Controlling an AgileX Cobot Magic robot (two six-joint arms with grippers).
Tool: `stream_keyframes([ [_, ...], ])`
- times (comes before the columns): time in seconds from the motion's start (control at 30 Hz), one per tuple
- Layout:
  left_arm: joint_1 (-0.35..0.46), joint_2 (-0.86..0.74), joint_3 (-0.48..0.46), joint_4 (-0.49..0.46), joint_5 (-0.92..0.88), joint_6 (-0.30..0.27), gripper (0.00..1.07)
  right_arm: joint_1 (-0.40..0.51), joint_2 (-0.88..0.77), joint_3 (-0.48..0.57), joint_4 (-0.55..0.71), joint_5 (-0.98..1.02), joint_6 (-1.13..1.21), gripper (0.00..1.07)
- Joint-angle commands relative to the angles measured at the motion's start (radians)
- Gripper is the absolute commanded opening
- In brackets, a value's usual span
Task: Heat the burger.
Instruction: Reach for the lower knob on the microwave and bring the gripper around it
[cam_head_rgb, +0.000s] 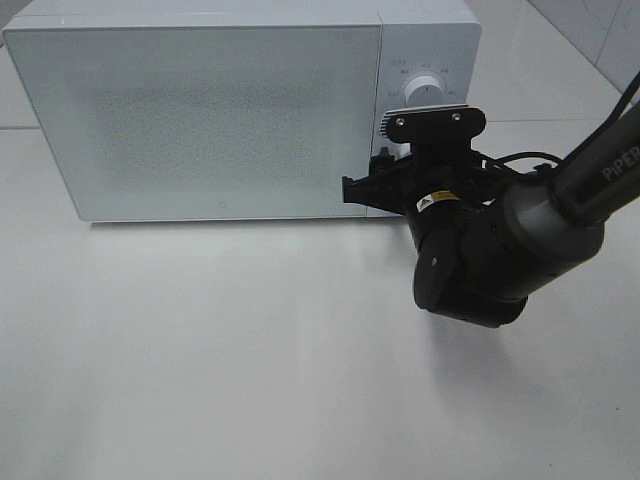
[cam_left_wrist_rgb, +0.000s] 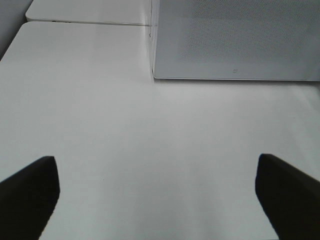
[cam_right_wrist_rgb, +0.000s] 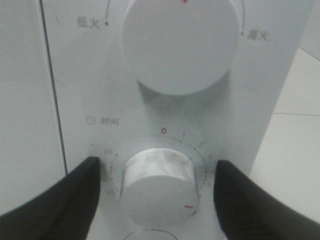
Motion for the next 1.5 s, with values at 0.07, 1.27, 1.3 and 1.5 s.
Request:
stream_keyframes([
  [0.07, 0.004, -0.019, 0.005, -0.002, 0.002, -0.006, 1.02, -0.006, -0.001, -0.007, -0.014, -0.003, 0.002, 0.39],
  [1.27, 0.004, -0.019, 0.005, -0.002, 0.002, -0.006, 1.02, -0.006, -0.001, -0.006, -0.223, -0.125, 0.964, 0.00],
  [1.3, 0.004, -0.019, 0.005, -0.002, 0.002, -0.006, 1.02, -0.006, -0.001, -0.006, -0.229, -0.125, 1.079, 0.00],
  [1.5, 0.004, -0.019, 0.005, -0.002, 0.002, -0.006, 1.02, -0.006, -0.001, -0.006, -0.229, -0.125, 1.353, 0.00],
])
